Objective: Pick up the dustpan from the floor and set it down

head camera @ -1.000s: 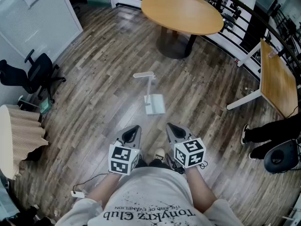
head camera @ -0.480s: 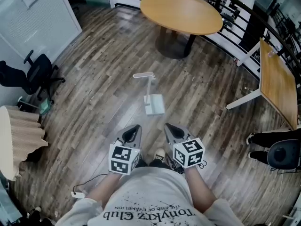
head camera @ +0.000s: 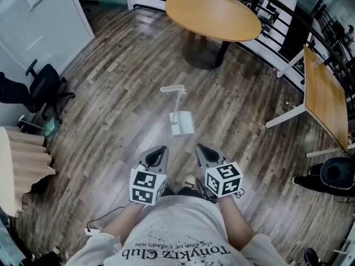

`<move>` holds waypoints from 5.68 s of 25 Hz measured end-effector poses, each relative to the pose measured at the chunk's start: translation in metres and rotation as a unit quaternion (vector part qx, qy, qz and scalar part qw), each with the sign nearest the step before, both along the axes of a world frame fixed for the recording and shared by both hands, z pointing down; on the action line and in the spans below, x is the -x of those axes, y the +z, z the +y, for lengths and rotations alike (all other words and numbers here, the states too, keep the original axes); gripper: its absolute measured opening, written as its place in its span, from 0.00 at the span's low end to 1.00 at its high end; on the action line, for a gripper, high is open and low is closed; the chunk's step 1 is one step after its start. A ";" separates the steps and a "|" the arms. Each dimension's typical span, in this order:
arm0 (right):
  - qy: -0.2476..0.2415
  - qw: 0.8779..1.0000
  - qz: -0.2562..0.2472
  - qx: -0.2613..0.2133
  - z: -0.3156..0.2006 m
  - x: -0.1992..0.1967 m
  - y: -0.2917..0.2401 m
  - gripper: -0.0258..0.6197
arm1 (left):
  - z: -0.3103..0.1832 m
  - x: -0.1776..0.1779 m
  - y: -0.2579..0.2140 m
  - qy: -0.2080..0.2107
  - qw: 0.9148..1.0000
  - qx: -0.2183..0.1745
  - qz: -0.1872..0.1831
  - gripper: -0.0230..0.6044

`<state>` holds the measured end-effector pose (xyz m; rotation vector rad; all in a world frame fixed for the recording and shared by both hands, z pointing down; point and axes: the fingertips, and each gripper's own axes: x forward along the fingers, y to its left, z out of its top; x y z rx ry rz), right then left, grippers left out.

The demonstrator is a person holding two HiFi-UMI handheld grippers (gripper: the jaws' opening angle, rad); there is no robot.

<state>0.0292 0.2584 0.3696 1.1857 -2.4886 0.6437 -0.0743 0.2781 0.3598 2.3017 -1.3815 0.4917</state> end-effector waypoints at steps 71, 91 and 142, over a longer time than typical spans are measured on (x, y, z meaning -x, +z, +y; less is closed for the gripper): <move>0.068 0.996 -0.029 0.059 -0.282 -0.021 0.041 0.08 | -0.294 0.010 0.028 0.086 0.996 0.004 -0.040 0.07; 0.056 0.994 -0.036 0.085 -0.296 -0.010 0.077 0.08 | -0.327 0.000 0.098 0.138 0.987 0.054 -0.064 0.20; 0.107 0.980 -0.071 0.153 -0.292 -0.020 0.144 0.08 | -0.352 -0.032 0.242 0.342 0.916 0.110 -0.176 0.33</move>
